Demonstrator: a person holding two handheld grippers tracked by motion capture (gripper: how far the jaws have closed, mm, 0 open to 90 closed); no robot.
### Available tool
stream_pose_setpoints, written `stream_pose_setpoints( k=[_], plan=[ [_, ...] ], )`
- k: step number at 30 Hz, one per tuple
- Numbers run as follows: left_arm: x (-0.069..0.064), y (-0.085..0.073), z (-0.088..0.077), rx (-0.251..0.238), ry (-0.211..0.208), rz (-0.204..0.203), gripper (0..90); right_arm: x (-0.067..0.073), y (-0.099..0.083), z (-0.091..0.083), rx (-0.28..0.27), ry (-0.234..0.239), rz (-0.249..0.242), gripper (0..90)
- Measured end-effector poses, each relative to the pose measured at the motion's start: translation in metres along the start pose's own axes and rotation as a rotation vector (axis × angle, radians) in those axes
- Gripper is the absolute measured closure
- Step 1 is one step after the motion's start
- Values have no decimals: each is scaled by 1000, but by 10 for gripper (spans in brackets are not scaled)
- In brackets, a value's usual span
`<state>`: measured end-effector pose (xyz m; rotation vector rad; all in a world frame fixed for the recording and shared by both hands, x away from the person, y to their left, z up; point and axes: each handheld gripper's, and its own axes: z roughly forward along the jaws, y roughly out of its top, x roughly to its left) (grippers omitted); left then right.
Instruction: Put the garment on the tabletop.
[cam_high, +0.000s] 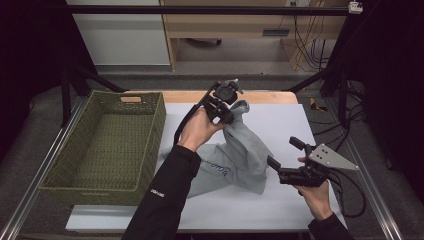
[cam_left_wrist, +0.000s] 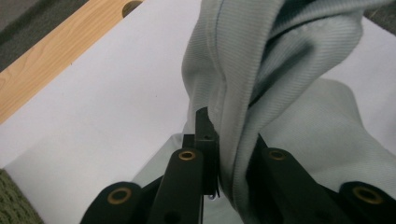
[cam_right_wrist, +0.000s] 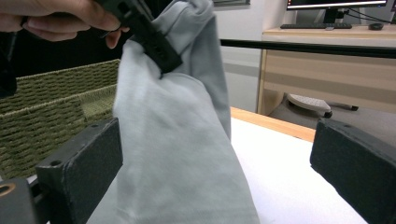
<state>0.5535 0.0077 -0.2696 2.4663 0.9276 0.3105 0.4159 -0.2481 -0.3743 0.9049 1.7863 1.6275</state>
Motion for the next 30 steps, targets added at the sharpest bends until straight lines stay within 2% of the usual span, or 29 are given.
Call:
stream_pose_setpoints(
  k=[1, 2, 4, 6, 10, 12, 15, 19, 24, 26, 27, 29, 30],
  plan=[
    [1, -3, 2, 1, 0, -1, 821, -1, -2, 0, 0, -2, 5, 25],
    [1, -5, 4, 2, 1, 5, 820, -3, -4, -1, 4, -8, -16, 24],
    [0, -11, 9, -3, -5, 13, 818, -4, -8, -4, 5, -4, 9, 23],
    [-2, -18, 16, 3, -2, 33, 817, -7, -12, -6, 8, -13, -3, 20],
    [-4, -33, 34, 15, -6, 34, 814, -13, -21, -11, 9, -19, 23, 20],
    [-4, -40, 43, 36, -5, 42, 814, -17, -23, -13, 27, -35, 31, 20],
    [-4, -49, 55, 58, 0, 55, 811, -21, -26, -15, 21, -45, 31, 20],
    [0, -59, 69, 74, -9, 30, 800, -23, -30, -17, 28, -56, 46, 19],
    [3, -70, 86, 113, -14, 29, 766, -24, -34, -16, 41, -65, 46, 17],
    [5, -72, 86, 104, -11, 26, 709, -24, -34, -16, 43, -66, 56, 16],
    [6, -72, 84, 92, -8, 32, 650, -25, -35, -17, 48, -63, 42, 15],
    [5, -72, 78, 41, -6, 27, 489, -25, -35, -16, 49, -70, 49, 15],
    [5, -72, 72, 17, -4, 30, 436, -25, -35, -16, 51, -68, 48, 15]
  ],
)
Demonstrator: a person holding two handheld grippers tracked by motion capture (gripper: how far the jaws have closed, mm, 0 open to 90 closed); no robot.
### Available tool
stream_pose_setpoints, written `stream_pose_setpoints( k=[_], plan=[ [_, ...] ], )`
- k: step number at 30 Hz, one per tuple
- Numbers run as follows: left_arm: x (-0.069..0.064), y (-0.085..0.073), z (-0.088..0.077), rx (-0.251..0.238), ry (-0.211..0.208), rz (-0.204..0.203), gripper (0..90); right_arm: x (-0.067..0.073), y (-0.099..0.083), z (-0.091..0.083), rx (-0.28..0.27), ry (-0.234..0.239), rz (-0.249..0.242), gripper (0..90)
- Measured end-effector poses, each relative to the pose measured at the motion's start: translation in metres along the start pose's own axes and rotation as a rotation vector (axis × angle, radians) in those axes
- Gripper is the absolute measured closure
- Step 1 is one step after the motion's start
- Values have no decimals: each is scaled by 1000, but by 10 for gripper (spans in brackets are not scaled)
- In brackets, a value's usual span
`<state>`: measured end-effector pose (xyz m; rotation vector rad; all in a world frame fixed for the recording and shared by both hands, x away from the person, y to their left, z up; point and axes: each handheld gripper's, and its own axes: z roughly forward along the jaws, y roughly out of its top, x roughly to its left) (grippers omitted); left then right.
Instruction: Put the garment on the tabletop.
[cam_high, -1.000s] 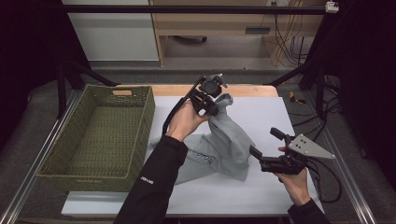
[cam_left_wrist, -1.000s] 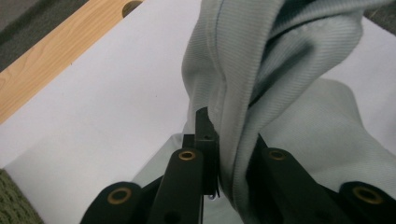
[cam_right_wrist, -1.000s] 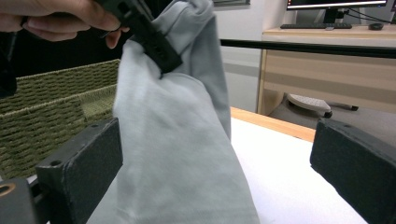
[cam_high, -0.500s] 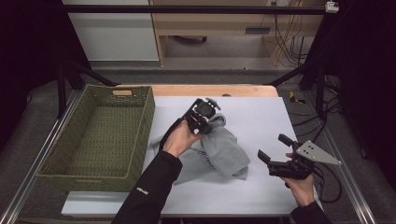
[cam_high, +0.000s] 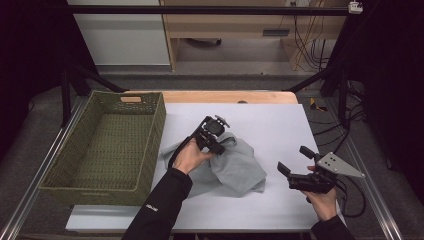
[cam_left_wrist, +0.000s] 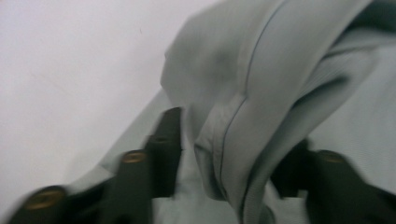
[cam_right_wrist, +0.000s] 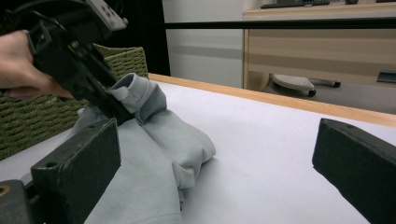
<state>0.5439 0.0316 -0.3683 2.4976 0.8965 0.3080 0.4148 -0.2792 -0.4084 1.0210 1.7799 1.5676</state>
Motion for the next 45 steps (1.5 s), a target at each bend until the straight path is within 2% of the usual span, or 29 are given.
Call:
stream_pose_setpoints(
  k=[1, 4, 6, 8, 13, 20, 22, 23, 29, 31, 36, 39, 45],
  plan=[
    [0, 0, -6, -24, 4, 10, 383, 0, 0, 0, -5, 0, -1, 14],
    [-3, -1, -25, -158, 29, -18, 252, -1, 0, 0, -1, -2, 0, 13],
    [-2, -2, -37, -199, 35, -29, 201, -1, 0, 0, -2, 1, -5, 12],
    [-3, -5, -48, -247, 65, -36, 150, -1, 0, 0, -1, -3, 4, 12],
    [-4, -23, -66, -351, 90, -57, 95, -1, 1, 1, 0, -12, 2, 7],
    [-6, -67, -65, -514, 38, -96, 86, -3, 0, 2, -6, -18, 14, 5],
    [-6, -80, -65, -571, 28, -118, 86, -5, -1, 2, -2, -20, 12, 6],
    [-6, -88, -64, -603, 8, -133, 90, -4, -2, 2, 5, -21, 21, 5],
    [-6, -119, -63, -724, -1, -152, 80, -8, -3, 2, -5, -26, 16, 5],
    [-8, -129, -60, -768, 12, -158, 73, -9, -4, 1, -7, -27, 24, 5],
    [-10, -148, -53, -796, 25, -167, 64, -12, -6, 0, -13, -31, 30, 5],
    [-10, -154, -52, -806, 16, -185, 57, -14, -7, -1, -17, -30, 35, 5],
    [-9, -164, -51, -820, 33, -193, 57, -16, -10, -4, -3, -33, 26, 5]
  ],
)
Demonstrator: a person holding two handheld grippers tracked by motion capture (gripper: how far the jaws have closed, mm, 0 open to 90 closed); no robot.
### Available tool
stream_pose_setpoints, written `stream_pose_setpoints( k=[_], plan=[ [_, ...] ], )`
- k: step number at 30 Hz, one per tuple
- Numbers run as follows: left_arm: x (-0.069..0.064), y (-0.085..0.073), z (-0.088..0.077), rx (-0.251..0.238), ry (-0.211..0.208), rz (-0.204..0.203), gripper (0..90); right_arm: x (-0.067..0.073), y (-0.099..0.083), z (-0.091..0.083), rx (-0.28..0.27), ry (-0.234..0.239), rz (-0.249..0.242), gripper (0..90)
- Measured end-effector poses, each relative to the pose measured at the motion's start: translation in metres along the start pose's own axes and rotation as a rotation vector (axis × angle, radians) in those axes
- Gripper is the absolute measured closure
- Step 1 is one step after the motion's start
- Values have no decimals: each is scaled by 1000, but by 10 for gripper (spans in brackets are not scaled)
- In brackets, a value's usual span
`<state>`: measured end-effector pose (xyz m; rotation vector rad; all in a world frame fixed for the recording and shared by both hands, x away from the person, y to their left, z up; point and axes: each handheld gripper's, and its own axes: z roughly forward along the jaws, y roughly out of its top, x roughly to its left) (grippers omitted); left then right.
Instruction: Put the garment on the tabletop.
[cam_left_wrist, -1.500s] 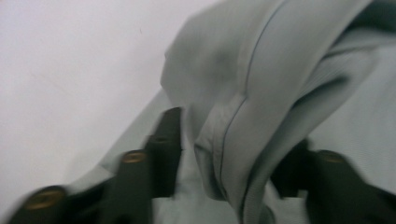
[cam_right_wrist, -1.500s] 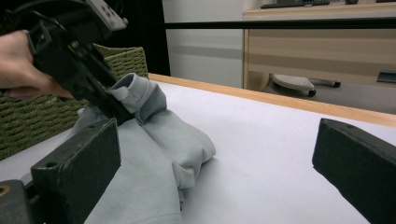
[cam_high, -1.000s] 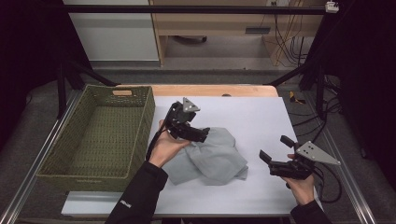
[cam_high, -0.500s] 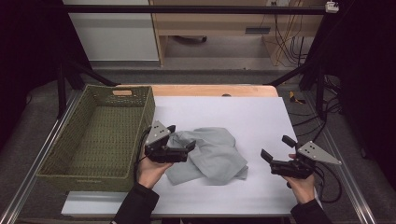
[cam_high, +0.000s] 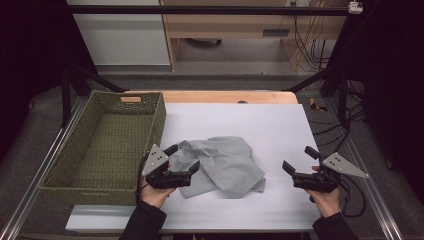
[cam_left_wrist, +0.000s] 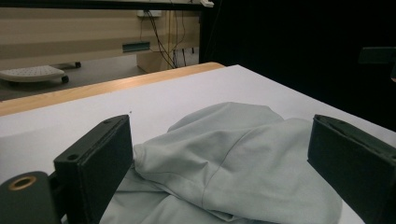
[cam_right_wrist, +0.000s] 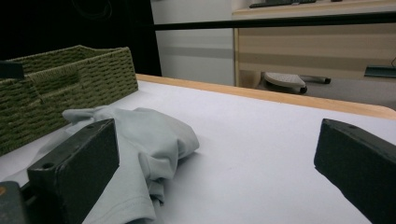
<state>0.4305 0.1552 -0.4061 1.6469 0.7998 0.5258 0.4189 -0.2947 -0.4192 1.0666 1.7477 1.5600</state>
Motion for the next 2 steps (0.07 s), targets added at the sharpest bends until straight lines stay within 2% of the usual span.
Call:
stream_pose_setpoints(
  k=[2],
  plan=[
    [0, -1, 0, 5, 16, 22, 56, -1, -1, 0, -2, 5, -3, 5]
  ],
)
